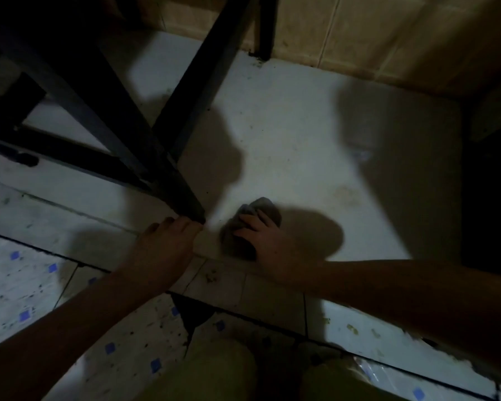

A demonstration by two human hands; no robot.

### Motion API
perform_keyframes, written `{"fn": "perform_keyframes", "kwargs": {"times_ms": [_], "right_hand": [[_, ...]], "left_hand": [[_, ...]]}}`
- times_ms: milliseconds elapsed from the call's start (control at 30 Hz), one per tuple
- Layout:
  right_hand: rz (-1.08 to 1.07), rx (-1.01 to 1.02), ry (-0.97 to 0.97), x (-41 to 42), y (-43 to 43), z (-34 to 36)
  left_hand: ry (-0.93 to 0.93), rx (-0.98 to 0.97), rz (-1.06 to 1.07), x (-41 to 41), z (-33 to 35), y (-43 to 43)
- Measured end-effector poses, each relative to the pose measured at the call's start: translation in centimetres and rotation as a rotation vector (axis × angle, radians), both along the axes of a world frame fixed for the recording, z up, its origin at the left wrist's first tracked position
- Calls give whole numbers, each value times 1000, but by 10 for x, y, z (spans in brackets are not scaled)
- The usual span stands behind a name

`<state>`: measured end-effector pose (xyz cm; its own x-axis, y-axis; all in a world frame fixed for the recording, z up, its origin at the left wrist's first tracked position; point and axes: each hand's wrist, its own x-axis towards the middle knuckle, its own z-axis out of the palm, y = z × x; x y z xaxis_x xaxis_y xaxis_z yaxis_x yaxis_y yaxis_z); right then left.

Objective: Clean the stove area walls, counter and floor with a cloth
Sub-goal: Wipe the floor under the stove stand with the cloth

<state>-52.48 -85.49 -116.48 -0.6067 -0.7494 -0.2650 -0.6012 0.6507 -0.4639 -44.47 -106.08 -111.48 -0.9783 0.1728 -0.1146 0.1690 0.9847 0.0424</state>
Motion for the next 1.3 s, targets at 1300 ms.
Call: {"fn": "perform_keyframes", "kwargs": {"times_ms": [1300], "right_hand": [[-598, 102, 48, 27, 209, 5]], "left_hand": [[4, 167, -293, -120, -37, 155]]}}
